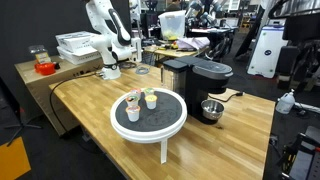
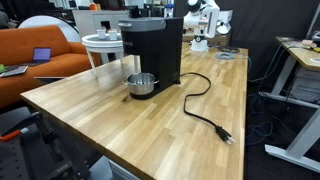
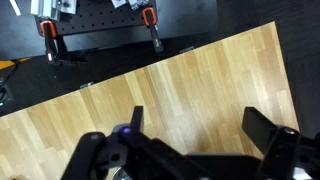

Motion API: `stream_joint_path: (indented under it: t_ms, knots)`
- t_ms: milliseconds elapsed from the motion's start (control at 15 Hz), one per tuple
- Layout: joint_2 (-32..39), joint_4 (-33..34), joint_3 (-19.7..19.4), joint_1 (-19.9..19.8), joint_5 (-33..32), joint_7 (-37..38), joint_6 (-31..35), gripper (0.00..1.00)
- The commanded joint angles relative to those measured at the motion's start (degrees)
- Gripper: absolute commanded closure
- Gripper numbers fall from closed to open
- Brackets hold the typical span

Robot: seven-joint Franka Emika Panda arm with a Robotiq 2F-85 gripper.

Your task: Put one cup in the silver pot

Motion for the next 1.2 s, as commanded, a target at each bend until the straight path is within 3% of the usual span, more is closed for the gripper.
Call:
stream_joint_path:
  t_ms: [0, 533, 733, 800, 1133]
  knots:
    - [-0.01, 0.07, 0.15, -0.21, 0.07, -0.1, -0.12, 0.0]
    - [5.9, 3.18, 1.15, 2.96, -0.21, -7.25, 6.09, 0.0]
    - [10.78, 5.89, 2.45, 3.23, -1.74, -6.61, 10.37, 0.0]
    - [7.56, 3.51, 1.69, 3.58, -0.62, -5.98, 9.15, 0.0]
    - [10.76, 5.4, 2.07, 3.66, -1.21, -5.95, 10.51, 0.0]
